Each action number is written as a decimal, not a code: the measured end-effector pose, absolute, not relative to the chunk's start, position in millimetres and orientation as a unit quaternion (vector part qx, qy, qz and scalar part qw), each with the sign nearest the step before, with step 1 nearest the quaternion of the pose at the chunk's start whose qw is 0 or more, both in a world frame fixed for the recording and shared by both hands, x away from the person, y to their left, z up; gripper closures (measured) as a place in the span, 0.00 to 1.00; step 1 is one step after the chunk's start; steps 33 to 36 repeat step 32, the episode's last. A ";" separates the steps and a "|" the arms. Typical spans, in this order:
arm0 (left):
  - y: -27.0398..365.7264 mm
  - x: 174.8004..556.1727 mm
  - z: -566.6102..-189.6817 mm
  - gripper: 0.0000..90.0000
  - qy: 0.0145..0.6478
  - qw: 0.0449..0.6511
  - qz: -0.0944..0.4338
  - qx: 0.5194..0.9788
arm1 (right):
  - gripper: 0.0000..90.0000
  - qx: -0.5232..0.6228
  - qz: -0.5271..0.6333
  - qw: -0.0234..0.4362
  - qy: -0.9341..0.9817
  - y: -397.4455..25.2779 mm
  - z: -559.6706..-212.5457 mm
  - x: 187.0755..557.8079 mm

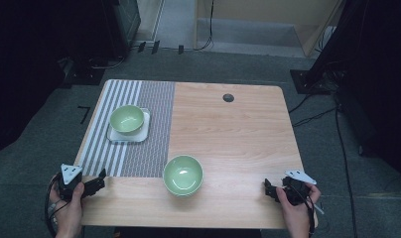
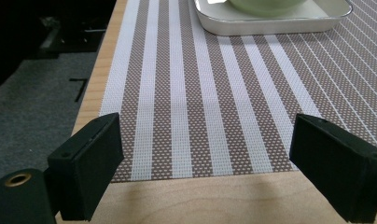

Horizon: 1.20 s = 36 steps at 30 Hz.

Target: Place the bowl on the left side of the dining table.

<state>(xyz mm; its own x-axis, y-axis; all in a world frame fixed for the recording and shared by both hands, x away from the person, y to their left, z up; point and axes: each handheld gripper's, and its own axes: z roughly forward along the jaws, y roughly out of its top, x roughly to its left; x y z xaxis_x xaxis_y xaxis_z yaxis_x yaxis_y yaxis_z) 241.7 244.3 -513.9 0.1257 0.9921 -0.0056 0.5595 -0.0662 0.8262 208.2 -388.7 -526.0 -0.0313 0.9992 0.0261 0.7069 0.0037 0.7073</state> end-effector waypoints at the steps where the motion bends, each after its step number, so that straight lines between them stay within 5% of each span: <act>1: 244.5 241.6 -513.9 0.10 0.586 0.350 0.306 0.664 | 0.00 0.647 0.283 0.258 0.659 -388.5 -526.0 208.1; 13: 243.6 249.9 -517.6 0.10 0.608 0.304 0.264 0.685 | 0.00 0.647 0.283 0.258 0.659 -388.4 -526.0 208.1; 36: 242.7 249.7 -518.1 0.10 0.603 0.298 0.263 0.692 | 0.00 0.647 0.283 0.258 0.659 -388.5 -526.0 208.1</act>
